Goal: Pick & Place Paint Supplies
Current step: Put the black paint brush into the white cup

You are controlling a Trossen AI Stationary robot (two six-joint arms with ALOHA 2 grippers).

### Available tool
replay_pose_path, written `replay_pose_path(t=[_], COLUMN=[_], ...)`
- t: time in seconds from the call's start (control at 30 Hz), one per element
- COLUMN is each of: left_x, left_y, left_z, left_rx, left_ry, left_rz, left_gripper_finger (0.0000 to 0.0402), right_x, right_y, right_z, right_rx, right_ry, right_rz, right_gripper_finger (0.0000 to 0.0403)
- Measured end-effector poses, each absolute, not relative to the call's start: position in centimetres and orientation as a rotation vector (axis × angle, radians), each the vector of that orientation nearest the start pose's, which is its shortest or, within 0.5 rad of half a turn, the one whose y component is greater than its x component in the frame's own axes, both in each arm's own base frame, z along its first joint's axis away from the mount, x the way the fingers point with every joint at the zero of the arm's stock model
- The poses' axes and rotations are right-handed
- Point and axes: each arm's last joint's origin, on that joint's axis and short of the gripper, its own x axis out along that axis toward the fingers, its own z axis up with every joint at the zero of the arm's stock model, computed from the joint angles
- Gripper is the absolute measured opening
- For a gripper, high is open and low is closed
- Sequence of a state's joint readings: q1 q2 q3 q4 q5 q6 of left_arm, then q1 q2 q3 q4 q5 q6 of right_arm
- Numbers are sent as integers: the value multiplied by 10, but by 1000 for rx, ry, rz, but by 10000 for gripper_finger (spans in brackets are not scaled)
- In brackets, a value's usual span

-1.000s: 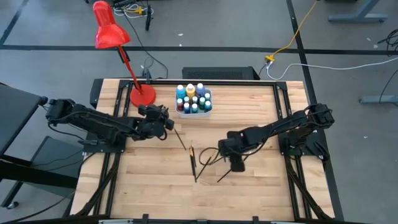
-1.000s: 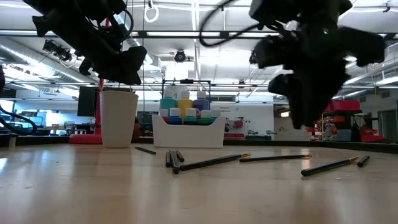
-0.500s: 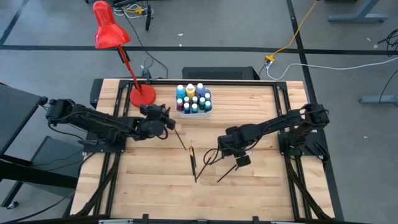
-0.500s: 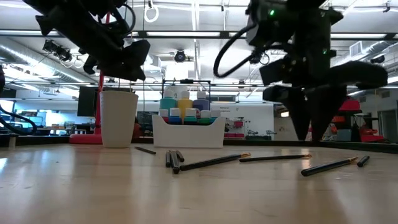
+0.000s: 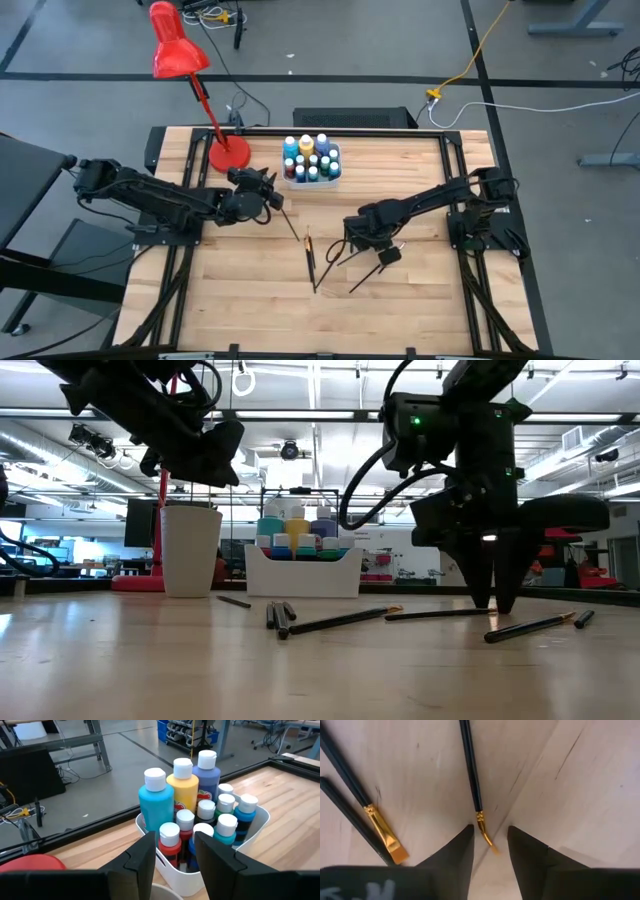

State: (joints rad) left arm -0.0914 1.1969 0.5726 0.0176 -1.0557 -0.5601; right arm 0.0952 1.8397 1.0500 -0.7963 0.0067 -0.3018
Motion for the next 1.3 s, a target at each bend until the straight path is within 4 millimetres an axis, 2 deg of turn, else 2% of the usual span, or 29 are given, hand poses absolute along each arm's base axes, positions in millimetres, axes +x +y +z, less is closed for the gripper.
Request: replay_pose_path(t=[0.1,0.23,0.3,0.43,0.57,0.7,0.83,0.93,1.13,1.2,1.3], left_x=[226,226,226,227,227,229,235,242,251,251,251], left_y=[5,5,4,4,4,3,-3,-11,-25,-28,-28], left_z=[208,208,208,207,207,210,220,232,248,247,242], left_rx=[-153,-149,-150,-163,-172,-189,-186,-179,-223,-269,-338], left_ry=[258,261,261,273,279,250,178,119,42,58,100], left_rz=[1034,1033,1031,1003,984,977,916,759,261,181,166], left_gripper_finger=[143,143,143,143,143,143,143,143,143,143,143], right_x=[301,301,300,300,295,298,297,295,299,305,315], right_y=[27,27,27,29,34,41,53,62,73,76,81], right_z=[130,129,129,131,143,173,188,198,208,211,217], right_rx=[-329,-320,-313,-283,-226,-247,-308,-458,-925,-1071,-1329], right_ry=[1579,1588,1590,1583,1595,1523,1522,1536,1466,1399,1294], right_rz=[313,300,303,297,331,327,307,280,191,166,109], right_gripper_finger=[87,24,8,13,3,2,1,1,0,0,0])
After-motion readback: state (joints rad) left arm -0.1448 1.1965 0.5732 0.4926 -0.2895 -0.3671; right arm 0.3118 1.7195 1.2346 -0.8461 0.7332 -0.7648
